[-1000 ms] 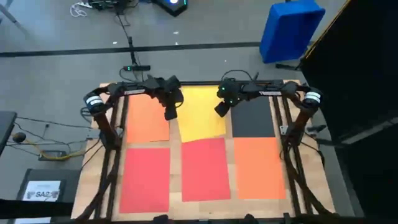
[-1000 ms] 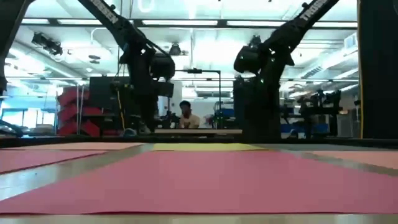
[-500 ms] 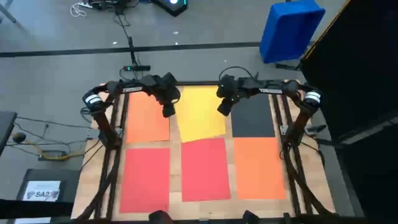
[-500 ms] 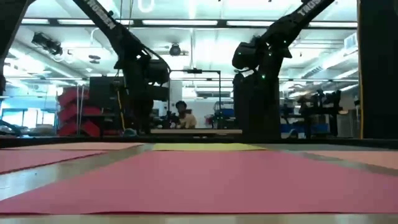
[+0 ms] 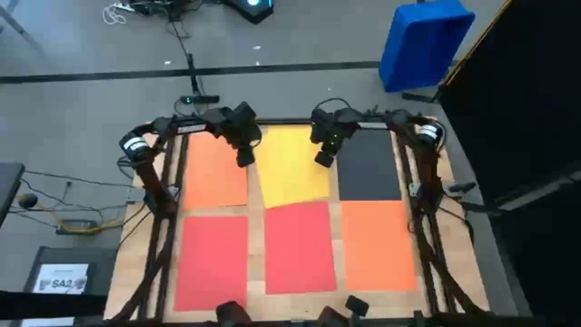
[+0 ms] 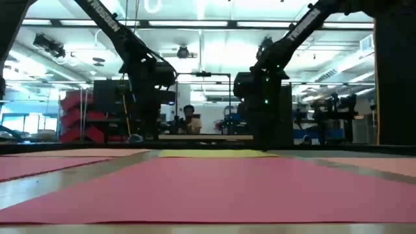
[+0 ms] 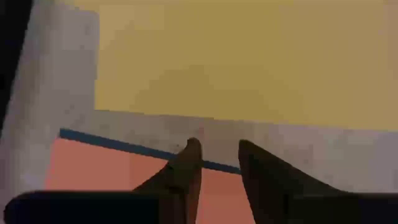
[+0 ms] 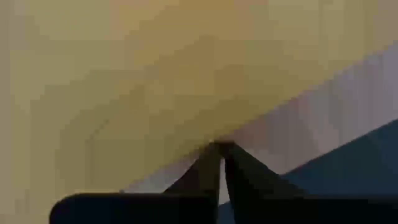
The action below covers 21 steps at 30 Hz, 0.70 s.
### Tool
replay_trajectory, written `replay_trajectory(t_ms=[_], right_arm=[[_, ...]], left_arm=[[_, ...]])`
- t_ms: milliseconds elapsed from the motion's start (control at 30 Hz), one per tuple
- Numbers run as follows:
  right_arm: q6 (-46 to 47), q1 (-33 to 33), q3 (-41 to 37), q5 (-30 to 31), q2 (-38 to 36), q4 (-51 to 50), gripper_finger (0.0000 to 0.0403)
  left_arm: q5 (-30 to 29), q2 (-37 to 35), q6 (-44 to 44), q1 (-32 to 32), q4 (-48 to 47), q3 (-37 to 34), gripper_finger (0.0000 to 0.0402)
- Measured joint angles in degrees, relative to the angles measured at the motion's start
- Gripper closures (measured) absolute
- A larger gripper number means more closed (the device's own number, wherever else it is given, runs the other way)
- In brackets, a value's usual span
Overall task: Organize paper
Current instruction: Stack the yellow paper on top of the yellow paper
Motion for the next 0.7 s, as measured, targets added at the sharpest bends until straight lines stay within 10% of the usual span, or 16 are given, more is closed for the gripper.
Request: replay_trajectory(t_ms=[700], right_arm=[[-0.44,-0.08,-0.41,-1.02,0.03,1.66,0.0403]], left_arm=[[-1.19,8.21,4.3,-0.42,0.85,2.59,0.0312]])
